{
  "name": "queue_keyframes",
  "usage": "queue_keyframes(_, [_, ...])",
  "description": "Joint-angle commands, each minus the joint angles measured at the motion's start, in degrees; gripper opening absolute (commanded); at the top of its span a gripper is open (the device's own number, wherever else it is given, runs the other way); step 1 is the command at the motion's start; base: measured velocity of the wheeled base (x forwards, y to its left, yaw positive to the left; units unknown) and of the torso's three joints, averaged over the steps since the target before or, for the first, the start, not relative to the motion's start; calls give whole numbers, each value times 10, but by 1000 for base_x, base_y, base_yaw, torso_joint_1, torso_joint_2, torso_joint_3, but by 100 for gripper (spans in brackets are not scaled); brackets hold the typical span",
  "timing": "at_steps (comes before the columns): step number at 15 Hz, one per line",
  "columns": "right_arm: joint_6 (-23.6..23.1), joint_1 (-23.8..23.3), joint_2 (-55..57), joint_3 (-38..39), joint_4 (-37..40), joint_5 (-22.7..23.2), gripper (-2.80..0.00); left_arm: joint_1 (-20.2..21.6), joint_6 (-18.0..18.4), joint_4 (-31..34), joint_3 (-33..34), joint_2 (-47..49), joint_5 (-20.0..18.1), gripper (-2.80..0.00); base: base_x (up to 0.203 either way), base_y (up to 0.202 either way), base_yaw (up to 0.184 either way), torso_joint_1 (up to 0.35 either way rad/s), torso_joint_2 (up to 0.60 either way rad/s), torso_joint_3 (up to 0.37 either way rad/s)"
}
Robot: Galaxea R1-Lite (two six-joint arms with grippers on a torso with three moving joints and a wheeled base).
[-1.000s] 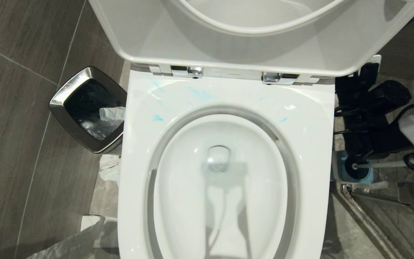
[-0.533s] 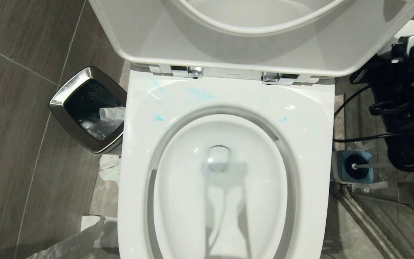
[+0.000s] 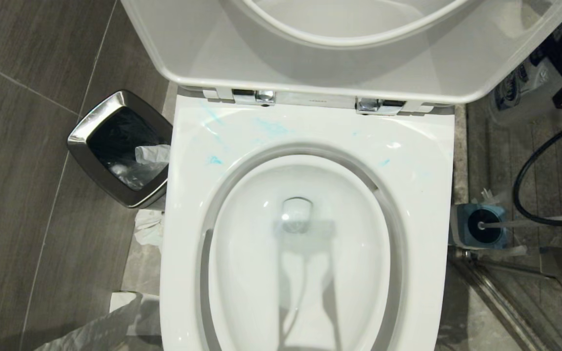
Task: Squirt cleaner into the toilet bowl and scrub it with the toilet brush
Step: Pour in the cleaning agent
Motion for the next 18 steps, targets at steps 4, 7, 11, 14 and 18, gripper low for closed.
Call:
queue_keyframes(4, [28, 0, -182, 75, 85, 2, -280, 0, 0, 0, 4, 0, -1, -280, 0, 0, 0, 0, 0, 0])
queue_keyframes(7, [64, 0, -264, 96, 172, 1, -280, 0, 0, 0, 4, 0, 0, -280, 0, 0, 0, 0, 0, 0])
queue_keyframes(11, [102, 1, -335, 98, 290, 8, -280, 0, 0, 0, 4, 0, -1, -280, 0, 0, 0, 0, 0, 0])
queue_keyframes(14, [102, 1, -370, 99, 345, 47, -280, 0, 0, 0, 4, 0, 0, -280, 0, 0, 0, 0, 0, 0])
queue_keyframes(18, [86, 1, -383, 98, 375, 63, -280, 0, 0, 0, 4, 0, 0, -280, 0, 0, 0, 0, 0, 0])
